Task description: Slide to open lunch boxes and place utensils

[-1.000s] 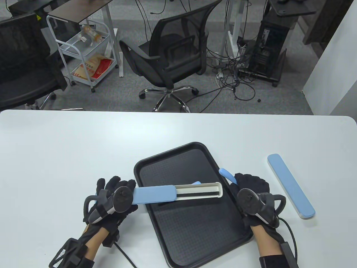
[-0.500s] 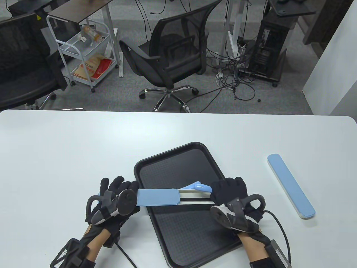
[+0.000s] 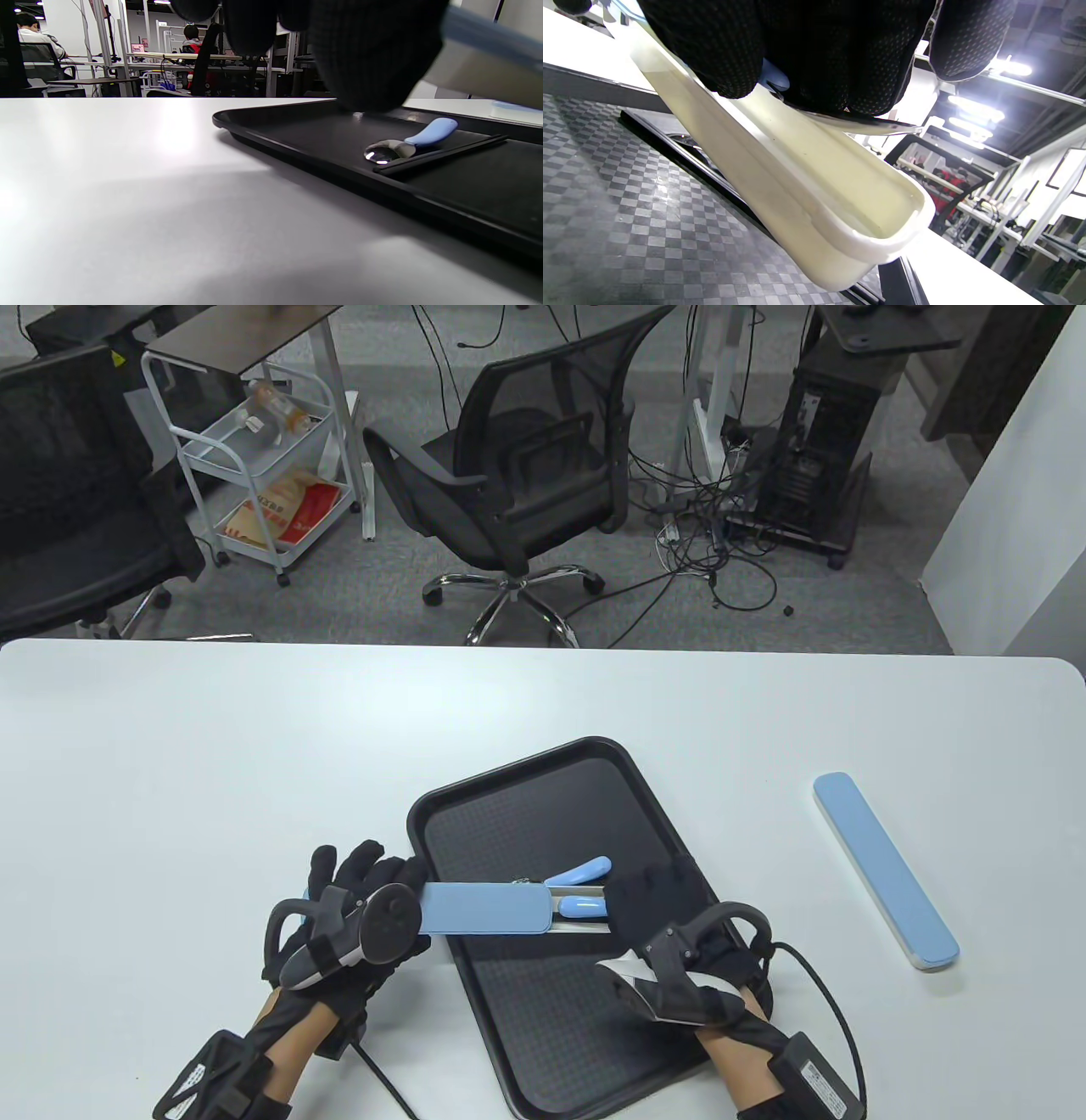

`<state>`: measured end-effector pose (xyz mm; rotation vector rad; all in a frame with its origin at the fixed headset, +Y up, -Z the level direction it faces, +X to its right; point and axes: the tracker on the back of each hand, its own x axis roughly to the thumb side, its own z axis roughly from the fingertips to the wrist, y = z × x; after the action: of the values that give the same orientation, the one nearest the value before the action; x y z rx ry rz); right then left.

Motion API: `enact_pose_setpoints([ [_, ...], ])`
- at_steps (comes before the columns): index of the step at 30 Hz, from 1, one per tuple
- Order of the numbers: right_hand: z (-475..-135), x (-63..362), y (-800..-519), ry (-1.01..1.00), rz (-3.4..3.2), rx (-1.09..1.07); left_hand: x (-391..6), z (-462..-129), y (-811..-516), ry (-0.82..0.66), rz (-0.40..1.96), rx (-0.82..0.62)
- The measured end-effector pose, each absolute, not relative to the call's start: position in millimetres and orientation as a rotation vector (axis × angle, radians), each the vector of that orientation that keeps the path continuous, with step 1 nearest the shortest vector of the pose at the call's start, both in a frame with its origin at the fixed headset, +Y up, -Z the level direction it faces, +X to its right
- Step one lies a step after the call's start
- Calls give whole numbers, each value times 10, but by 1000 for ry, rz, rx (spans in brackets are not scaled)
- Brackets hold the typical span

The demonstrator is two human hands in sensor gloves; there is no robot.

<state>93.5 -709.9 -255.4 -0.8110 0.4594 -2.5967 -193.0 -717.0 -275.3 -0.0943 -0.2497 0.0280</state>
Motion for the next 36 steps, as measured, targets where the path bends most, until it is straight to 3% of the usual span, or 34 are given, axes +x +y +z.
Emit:
enact_pose_setpoints([
  [21, -2553, 952, -7024, 531, -2659, -810, -1927, -2755, -7168, -248, 37, -119],
  [27, -2704, 1447, -6799, 612, -3010, -568, -2053, -2805, -7162, -197, 115, -136],
  [31, -2834, 1914, -6843, 598, -3445, -279, -2157, -2849, -7188, -164, 177, -168],
  [36, -2960, 2169, -7040, 275, -3690, -116, -2227, -2875, -7183, -138, 225, -170],
])
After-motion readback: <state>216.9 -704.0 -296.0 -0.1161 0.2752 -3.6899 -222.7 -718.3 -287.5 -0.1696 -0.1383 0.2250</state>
